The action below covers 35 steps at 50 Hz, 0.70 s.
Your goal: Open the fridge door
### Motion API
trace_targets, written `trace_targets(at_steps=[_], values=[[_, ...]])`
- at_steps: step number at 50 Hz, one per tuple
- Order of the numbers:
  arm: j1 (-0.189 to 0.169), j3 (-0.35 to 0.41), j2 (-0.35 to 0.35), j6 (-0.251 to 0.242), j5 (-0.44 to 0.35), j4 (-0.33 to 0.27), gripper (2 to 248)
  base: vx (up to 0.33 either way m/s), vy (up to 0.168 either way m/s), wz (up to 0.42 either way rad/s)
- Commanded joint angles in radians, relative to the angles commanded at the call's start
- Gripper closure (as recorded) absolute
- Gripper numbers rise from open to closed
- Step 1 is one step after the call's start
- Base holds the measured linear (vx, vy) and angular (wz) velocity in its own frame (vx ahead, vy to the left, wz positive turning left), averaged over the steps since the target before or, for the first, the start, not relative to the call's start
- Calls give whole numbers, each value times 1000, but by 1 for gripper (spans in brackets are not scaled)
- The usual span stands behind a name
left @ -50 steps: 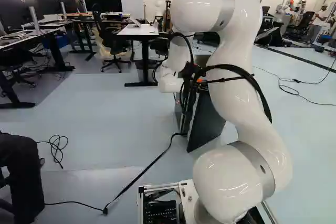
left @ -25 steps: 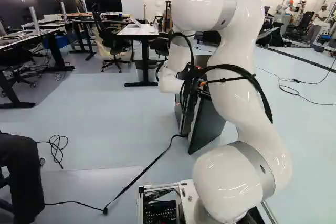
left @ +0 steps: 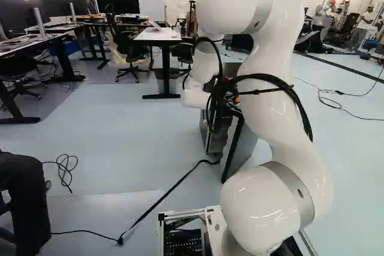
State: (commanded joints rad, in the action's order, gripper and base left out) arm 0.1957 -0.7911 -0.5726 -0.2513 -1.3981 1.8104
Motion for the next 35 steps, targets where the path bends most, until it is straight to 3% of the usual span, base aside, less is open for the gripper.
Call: trace_targets(at_steps=[14, 35], values=[[0, 0, 0, 0, -39, 65, 3, 0, 0, 0], [-23, -64, -26, 0, -41, 75, 3, 0, 0, 0]])
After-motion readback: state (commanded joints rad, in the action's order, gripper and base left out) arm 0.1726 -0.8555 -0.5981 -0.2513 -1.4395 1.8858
